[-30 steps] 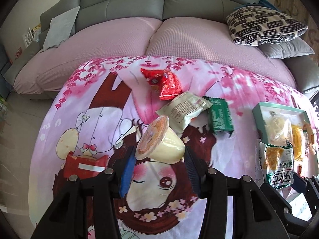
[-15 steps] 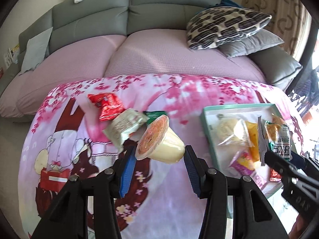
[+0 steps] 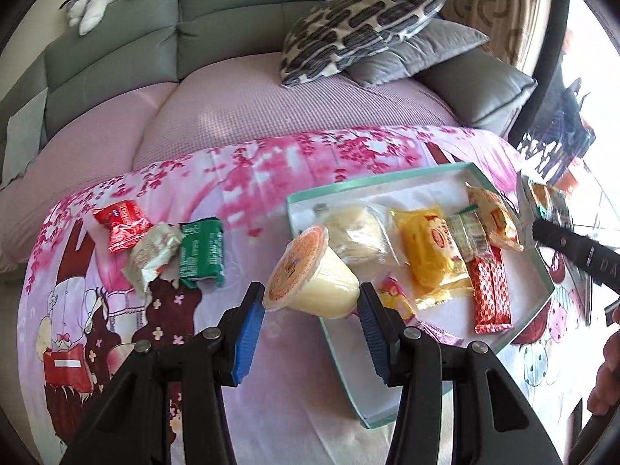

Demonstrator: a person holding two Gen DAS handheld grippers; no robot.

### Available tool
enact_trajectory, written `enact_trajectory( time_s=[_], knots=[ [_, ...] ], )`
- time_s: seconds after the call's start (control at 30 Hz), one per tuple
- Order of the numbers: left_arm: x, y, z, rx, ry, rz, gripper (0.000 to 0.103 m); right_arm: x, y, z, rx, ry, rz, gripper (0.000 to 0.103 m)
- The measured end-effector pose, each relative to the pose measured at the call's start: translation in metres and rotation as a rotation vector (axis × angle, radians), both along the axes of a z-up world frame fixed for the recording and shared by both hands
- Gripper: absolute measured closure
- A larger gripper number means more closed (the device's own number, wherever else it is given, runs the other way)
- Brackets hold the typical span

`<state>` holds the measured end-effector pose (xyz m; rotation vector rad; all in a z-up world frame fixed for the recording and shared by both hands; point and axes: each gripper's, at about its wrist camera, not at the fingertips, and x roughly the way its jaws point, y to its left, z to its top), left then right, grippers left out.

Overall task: Organize snacks
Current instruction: 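Carry the biscuit pack and cream cup over the white tray and open both grippers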

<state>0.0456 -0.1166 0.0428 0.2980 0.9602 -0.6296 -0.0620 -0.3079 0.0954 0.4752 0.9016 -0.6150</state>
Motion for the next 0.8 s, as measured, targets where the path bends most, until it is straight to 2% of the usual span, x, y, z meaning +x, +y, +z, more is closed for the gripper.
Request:
enact_trajectory(
  time_s=[0.17, 0.43, 0.8],
  knots=[
    [-0.007, -0.011, -0.012, 0.044, 0.012, -0.023, 0.052, -0.005, -0.008, -0.005, 0.011, 0.015, -0.017, 0.047],
    [-0.009, -0.016, -0.032, 0.119, 0.031, -0.027, 0.052, 0.005, -0.003, -0.027, 0.052, 0.071, 0.024, 0.047],
    [-0.020, -0.031, -0.042, 0.156, 0.026, -0.076, 0.052, 0.006, -0.004, -0.036, 0.076, 0.090, 0.038, 0.047]
  ],
)
